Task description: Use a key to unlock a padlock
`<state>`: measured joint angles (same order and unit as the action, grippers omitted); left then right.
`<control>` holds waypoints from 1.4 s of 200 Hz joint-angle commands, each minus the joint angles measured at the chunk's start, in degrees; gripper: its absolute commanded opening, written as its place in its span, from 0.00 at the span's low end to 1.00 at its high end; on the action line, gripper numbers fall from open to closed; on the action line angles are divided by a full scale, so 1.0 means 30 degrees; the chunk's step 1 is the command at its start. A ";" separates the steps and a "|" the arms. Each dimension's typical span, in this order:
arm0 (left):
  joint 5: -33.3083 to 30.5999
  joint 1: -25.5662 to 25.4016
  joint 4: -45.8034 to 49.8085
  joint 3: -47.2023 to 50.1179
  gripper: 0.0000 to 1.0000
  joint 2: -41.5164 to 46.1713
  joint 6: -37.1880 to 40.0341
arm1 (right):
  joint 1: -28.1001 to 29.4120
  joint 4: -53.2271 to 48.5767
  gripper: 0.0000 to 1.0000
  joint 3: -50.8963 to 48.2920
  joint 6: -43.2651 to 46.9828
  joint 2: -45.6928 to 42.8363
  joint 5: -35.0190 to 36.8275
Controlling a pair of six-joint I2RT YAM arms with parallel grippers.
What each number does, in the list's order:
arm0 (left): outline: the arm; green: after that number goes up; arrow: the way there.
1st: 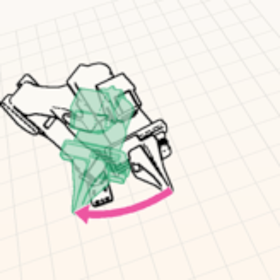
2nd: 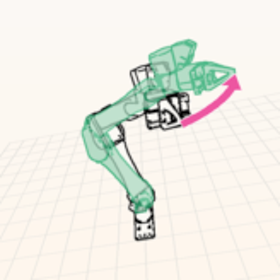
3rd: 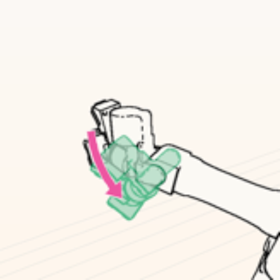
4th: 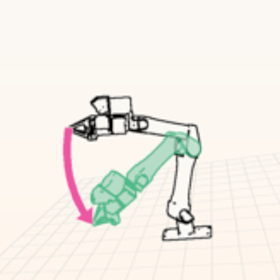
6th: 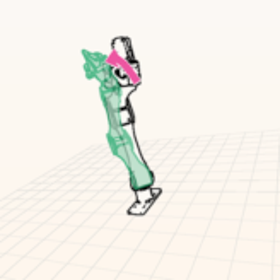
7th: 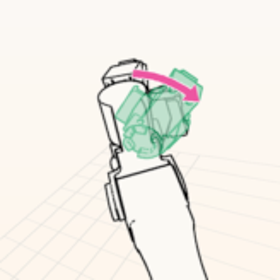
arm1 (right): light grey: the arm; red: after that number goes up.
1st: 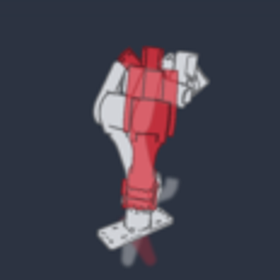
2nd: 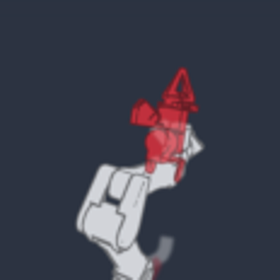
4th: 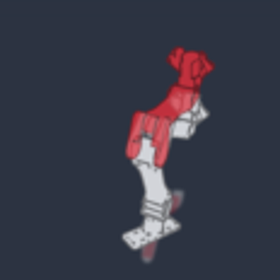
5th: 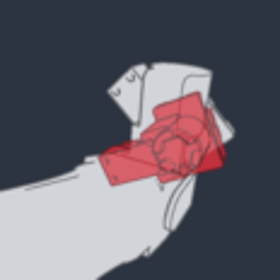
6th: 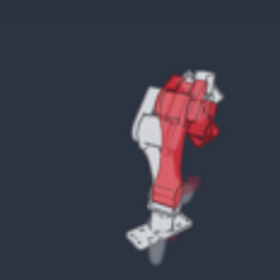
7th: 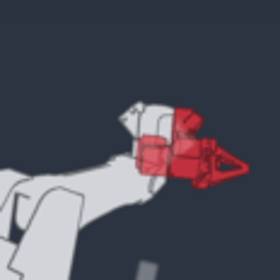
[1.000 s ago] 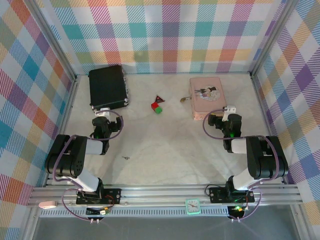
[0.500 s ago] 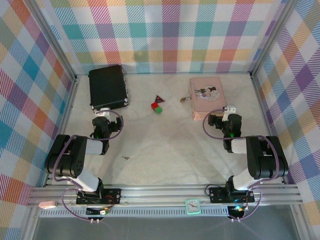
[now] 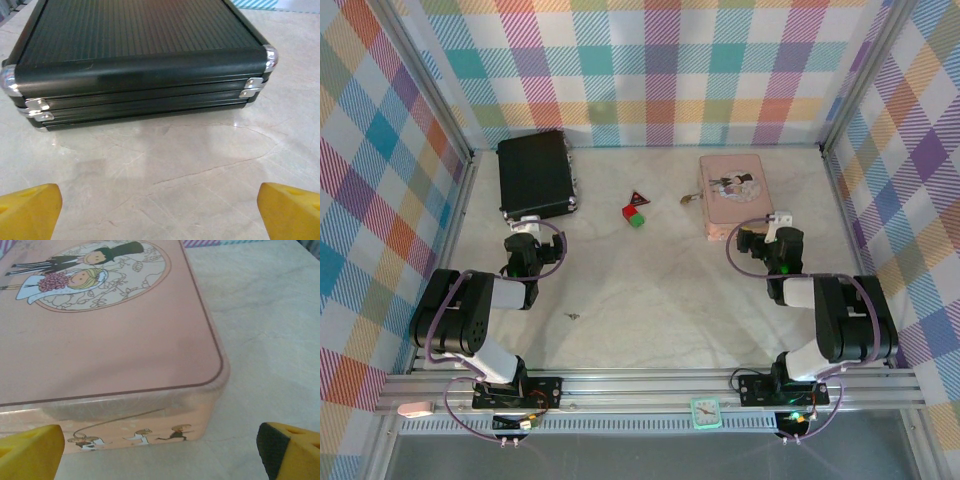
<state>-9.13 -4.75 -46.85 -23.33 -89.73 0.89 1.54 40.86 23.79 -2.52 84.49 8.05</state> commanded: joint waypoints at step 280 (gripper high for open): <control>0.0954 -0.9079 1.1808 -0.5484 1.00 0.4715 -0.8470 | -0.1401 -2.7578 0.99 3.1718 0.2527 1.5936 -1.1192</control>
<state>-4.19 -31.86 -9.13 -41.39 -77.30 -23.18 -3.22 -40.25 117.14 2.35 130.72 -14.55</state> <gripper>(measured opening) 0.997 0.989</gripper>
